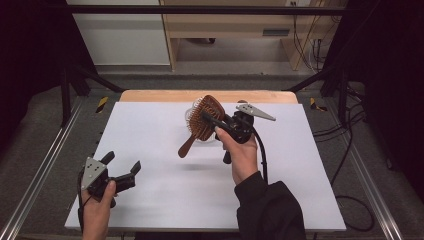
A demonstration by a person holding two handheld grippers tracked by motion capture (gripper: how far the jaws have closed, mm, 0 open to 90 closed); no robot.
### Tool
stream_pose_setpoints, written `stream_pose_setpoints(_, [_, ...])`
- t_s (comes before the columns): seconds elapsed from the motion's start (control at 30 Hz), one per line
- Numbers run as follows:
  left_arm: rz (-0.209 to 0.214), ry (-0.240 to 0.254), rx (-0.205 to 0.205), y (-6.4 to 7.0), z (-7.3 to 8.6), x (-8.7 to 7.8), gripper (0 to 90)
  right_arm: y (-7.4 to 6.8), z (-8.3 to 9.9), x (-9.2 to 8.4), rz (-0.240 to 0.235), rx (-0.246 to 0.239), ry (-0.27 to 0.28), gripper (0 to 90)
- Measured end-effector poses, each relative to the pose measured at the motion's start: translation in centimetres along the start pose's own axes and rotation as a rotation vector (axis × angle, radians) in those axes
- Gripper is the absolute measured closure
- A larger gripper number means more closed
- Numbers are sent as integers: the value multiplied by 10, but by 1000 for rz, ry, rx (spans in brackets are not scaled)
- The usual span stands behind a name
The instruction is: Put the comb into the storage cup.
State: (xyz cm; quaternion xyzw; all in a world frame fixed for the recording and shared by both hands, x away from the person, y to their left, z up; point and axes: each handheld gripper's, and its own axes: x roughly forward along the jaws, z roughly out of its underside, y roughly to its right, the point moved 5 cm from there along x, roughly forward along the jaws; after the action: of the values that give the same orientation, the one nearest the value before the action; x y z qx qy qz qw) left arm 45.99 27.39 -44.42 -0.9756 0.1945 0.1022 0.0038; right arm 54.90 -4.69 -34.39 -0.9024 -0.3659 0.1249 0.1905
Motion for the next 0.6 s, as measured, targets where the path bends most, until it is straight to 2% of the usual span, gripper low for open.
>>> stream_pose_setpoints(0.6, [0, 5, 2, 1, 1, 0, 21, -7, -43, -3, 5, -11, 81, 546])
